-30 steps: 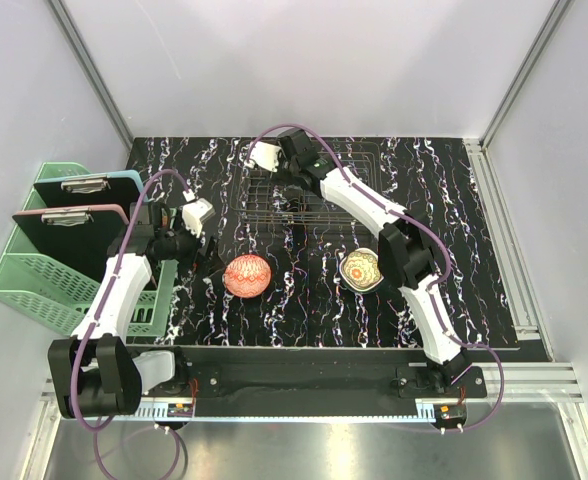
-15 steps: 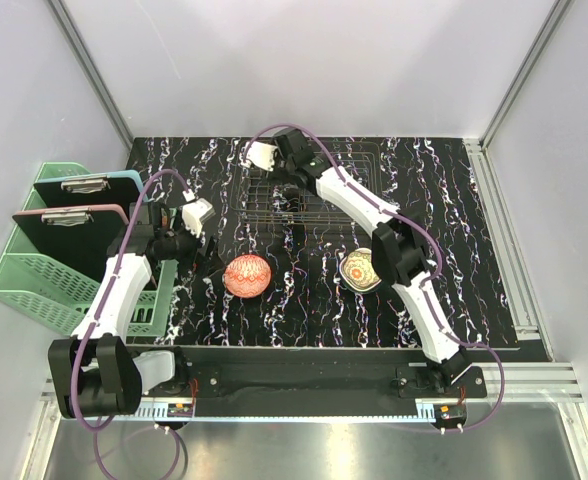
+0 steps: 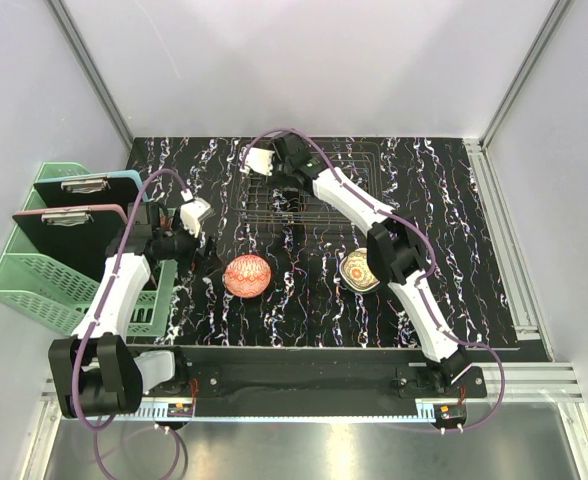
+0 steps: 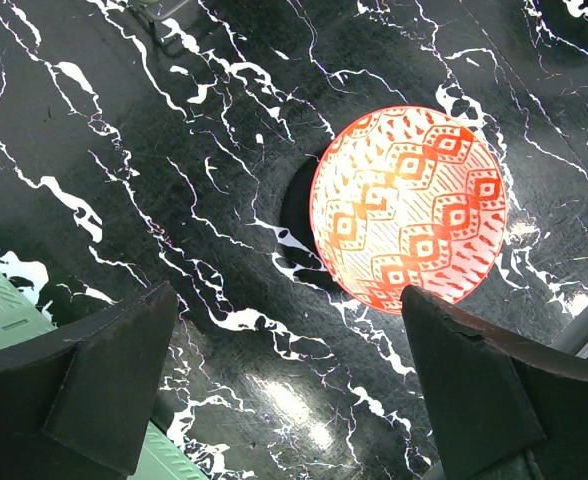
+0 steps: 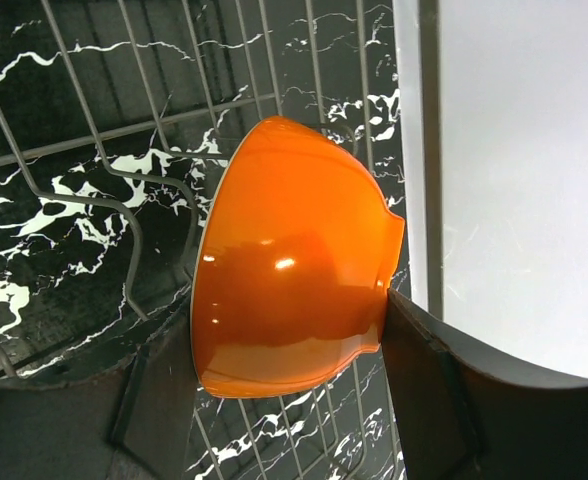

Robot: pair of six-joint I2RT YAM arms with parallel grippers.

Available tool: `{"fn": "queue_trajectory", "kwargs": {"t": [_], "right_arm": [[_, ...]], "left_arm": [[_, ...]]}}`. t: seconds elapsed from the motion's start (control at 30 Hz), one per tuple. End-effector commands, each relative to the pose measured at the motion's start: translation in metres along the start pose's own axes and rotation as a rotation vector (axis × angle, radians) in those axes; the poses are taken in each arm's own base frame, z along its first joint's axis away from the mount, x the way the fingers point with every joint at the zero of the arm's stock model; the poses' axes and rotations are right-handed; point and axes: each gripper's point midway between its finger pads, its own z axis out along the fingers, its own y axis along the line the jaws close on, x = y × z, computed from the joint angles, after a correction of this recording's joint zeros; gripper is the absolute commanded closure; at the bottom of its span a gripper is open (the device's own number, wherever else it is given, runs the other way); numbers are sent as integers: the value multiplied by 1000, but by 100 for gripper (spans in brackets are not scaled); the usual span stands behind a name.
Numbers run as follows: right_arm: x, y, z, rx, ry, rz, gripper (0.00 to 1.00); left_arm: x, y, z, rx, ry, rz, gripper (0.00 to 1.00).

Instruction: Load the bowls into the dish rack

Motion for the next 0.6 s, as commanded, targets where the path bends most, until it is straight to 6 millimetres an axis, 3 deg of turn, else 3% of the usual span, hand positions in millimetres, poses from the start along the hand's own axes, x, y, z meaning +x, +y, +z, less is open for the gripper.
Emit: {"fn": "queue_trajectory", "kwargs": {"t": [0.0, 0.03, 0.07, 0.27, 0.4, 0.57], "right_arm": [[-27, -14, -6, 39, -66, -44, 86], [-27, -13, -6, 37, -64, -57, 80], [-24, -13, -4, 37, -56, -60, 60], [-22, -15, -1, 60, -25, -80, 21], [-22, -23, -5, 88, -7, -84, 2], [-22, -32, -12, 117, 10, -97, 0]], "left_arm": [[-6, 2, 2, 19, -37, 30, 1], [-6, 1, 3, 21, -37, 31, 1], [-5, 2, 3, 21, -35, 24, 1], [-4, 2, 2, 23, -40, 23, 1], [-2, 2, 3, 27, -38, 23, 1], [1, 2, 3, 33, -37, 13, 1]]}}
